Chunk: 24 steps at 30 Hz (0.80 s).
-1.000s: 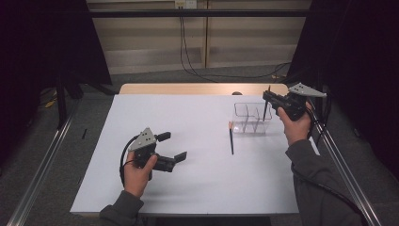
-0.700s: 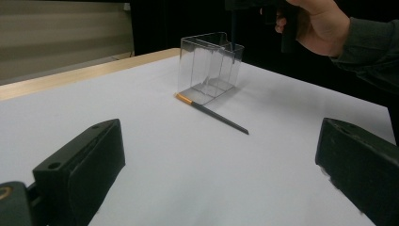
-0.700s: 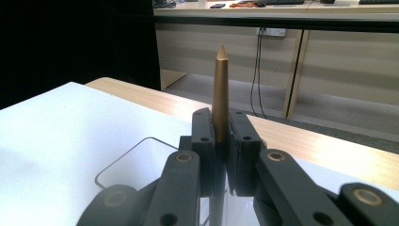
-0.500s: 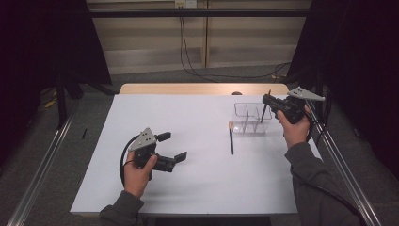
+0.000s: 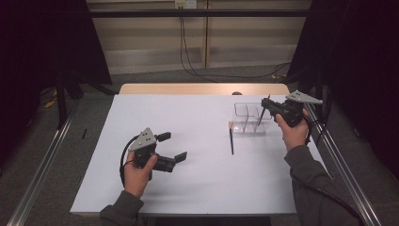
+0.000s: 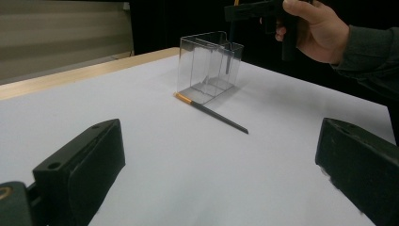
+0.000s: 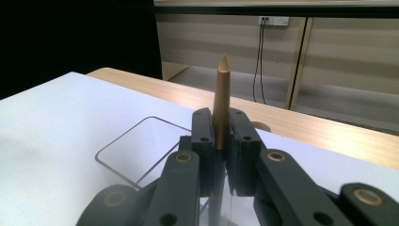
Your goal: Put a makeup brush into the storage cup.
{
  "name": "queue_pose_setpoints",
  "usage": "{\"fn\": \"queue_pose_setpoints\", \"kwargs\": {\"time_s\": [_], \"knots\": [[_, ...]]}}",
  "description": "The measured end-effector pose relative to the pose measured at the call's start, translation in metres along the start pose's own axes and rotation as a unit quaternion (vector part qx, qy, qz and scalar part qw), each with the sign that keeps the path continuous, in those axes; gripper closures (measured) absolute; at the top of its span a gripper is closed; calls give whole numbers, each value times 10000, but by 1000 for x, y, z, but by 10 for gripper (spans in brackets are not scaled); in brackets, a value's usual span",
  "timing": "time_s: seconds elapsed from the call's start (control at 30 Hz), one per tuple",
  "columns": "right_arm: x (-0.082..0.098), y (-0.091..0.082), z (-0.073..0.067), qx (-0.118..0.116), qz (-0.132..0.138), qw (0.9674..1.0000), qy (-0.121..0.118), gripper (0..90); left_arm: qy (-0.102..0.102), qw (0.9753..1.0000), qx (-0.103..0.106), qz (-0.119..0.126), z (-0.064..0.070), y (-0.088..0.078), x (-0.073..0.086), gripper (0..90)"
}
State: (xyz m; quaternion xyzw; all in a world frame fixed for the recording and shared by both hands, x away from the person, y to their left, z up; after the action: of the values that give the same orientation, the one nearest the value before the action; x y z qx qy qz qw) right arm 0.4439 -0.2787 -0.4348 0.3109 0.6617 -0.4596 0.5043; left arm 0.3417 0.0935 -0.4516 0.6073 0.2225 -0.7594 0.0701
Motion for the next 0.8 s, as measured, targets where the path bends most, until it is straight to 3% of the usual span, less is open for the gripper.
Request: {"fn": "queue_pose_setpoints", "kwargs": {"time_s": [0.8], "knots": [[12,4,-4,-16,-170,9999,-13,820,45,10000,-5,-10,0,-1,0,17]]}}
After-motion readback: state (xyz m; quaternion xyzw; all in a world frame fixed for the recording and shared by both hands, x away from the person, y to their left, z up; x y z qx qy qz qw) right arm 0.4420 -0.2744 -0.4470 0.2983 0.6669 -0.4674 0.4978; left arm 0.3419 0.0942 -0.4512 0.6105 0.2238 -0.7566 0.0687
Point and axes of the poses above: each handheld gripper's, and its own axes: y roughly forward along the jaws, x roughly out of its underside, z roughly to its right, the point moved 7 cm from there along y, roughly forward along the jaws, and after that the axes turned 5 degrees about x, right-handed, at the moved point
